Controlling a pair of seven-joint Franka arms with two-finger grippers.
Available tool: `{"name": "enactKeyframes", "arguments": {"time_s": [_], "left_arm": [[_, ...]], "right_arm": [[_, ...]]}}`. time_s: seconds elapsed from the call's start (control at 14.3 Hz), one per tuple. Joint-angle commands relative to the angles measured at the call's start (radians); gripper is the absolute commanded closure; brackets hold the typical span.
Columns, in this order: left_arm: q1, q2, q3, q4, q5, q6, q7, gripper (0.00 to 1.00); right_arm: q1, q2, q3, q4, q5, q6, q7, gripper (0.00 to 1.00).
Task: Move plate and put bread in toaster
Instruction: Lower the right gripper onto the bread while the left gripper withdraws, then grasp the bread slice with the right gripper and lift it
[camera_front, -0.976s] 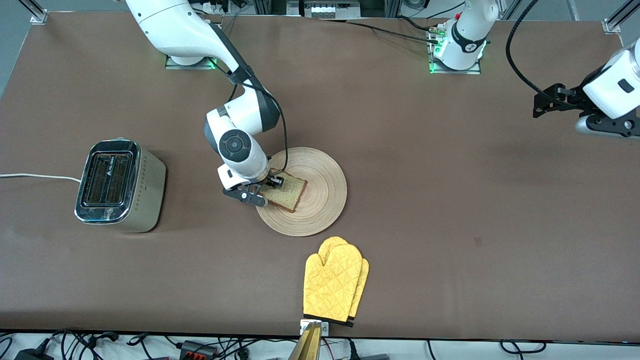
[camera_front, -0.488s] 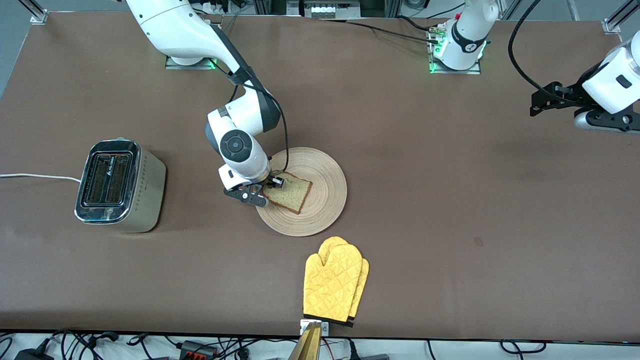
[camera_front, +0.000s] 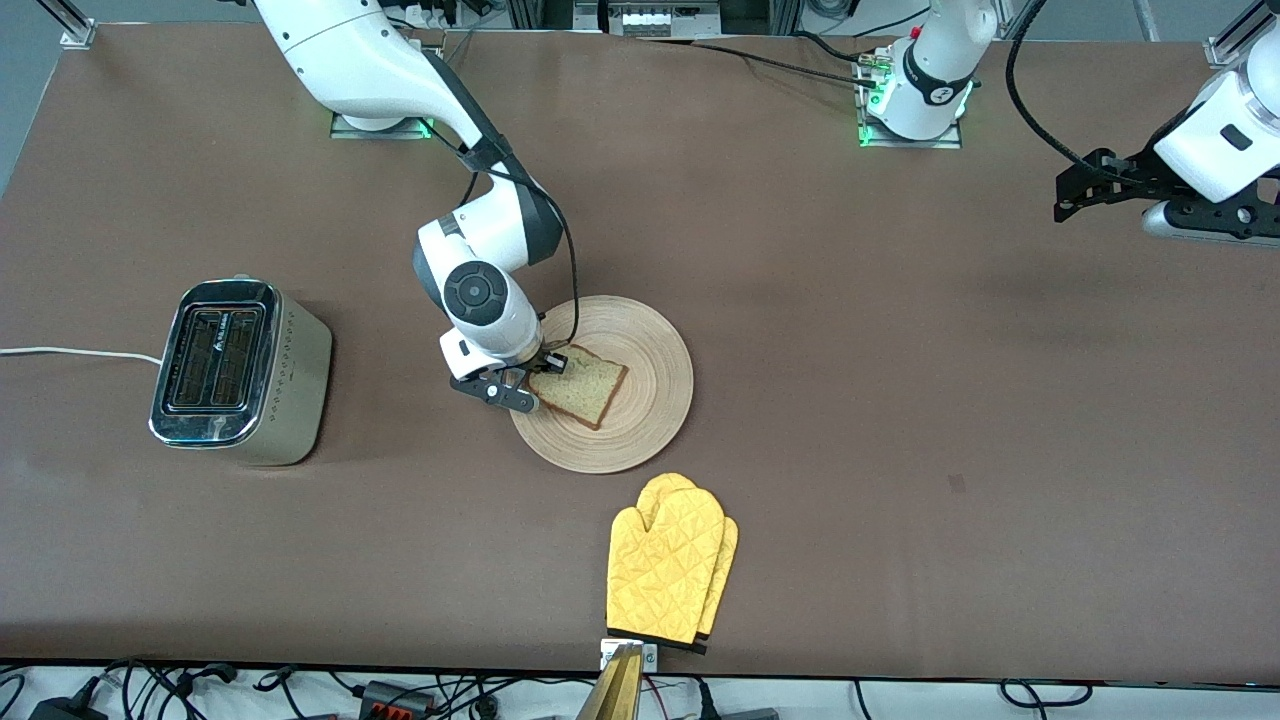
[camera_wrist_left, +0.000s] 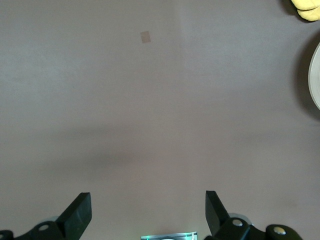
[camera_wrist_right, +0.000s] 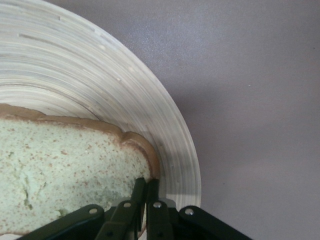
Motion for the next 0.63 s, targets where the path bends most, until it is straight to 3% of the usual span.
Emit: {"name": "enactKeyframes", "arguments": {"time_s": [0.0,0.42,0.56], "left_arm": [[-0.004,-0.028,0.003,-0.033,-0.01,0.011,-0.007,0.0],[-0.006,-0.026,0.0,-0.026,-0.011,0.01,-0.007,0.0],[-0.006,-0.026,0.0,-0.026,-0.011,0.01,-0.007,0.0]], "right_arm": [[0.007,0.024,0.001,0.004,0.001,0.012,-0.005,1.0],[0.012,0.009,-0.001,0.046,-0.007,-0.008,-0.043,1.0],[0.01,-0.009,-0.001,0.085,-0.049,-0.094,-0.075,1.0]]}}
